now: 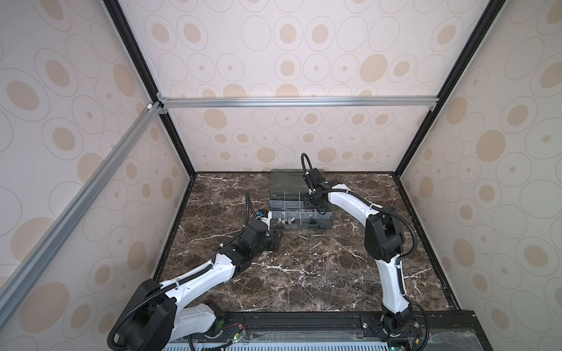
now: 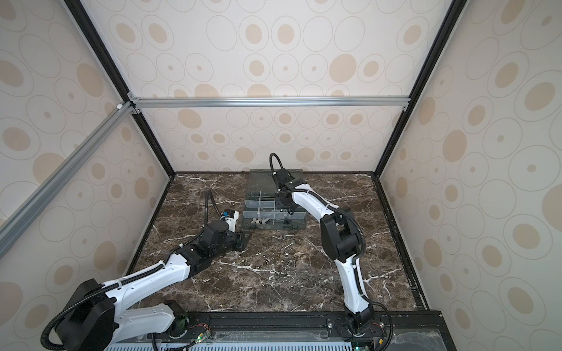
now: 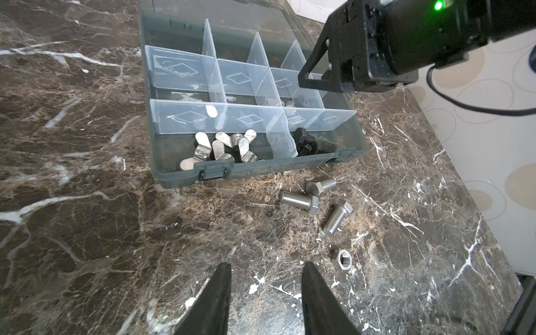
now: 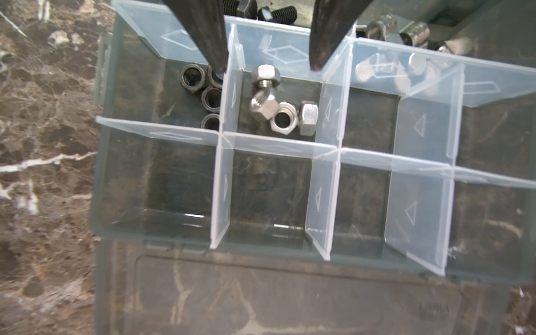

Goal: Sort the screws and nuts into containers
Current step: Place the nut into the container.

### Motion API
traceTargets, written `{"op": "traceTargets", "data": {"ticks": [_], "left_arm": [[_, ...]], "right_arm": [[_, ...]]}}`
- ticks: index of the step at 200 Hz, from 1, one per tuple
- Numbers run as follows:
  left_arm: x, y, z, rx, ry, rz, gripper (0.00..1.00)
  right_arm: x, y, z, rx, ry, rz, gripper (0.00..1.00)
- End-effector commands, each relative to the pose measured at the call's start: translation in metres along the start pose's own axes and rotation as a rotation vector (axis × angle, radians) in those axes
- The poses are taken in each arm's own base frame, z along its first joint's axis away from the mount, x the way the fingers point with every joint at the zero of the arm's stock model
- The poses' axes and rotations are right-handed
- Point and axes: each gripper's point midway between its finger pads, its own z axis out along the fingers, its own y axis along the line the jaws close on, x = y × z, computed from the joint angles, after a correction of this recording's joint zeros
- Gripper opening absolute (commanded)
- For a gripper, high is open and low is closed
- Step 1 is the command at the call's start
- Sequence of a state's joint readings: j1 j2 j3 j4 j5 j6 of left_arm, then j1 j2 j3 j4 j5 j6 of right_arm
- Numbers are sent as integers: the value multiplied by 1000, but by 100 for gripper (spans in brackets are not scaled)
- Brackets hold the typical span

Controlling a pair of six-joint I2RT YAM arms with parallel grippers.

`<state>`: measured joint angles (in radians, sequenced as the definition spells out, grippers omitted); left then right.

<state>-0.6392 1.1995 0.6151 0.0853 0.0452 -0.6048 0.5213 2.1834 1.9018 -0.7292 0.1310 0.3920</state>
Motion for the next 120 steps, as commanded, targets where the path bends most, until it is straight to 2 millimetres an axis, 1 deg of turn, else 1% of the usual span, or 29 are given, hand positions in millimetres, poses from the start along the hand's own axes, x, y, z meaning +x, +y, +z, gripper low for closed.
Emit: {"op": "traceTargets", "data": {"ticks": [1, 20, 38, 57, 69, 73, 74, 81, 93, 120], "left_arm": [[-29, -17, 2, 45, -55, 21, 40], [-29, -21, 9, 53, -29, 36, 40], [-26, -24, 13, 57, -16, 42, 40], [-24, -25, 16, 61, -12, 47, 40], [-22, -27, 19, 63, -5, 58, 40], [-22, -27, 19, 63, -2, 61, 40], [-21, -28, 20, 63, -1, 63, 40], [-21, -29, 22, 64, 4, 70, 40], [-19, -32, 25, 65, 16, 85, 40], [-15, -40, 33, 58, 42, 134, 40]], "right_arm": [[-8, -7, -19, 21, -19, 1, 50], [-12, -8, -35, 10, -47, -4, 50], [-18, -10, -56, -3, -89, -6, 50], [-17, -11, -77, -25, -128, 1, 50], [-11, -14, -88, -37, -148, 11, 50], [-6, -15, -89, -41, -146, 11, 50], [-8, -16, -92, -43, -154, 15, 50], [-3, -17, -97, -51, -164, 19, 50], [11, -23, -103, -53, -167, 28, 50], [52, -44, -112, -17, -148, 37, 50]]}}
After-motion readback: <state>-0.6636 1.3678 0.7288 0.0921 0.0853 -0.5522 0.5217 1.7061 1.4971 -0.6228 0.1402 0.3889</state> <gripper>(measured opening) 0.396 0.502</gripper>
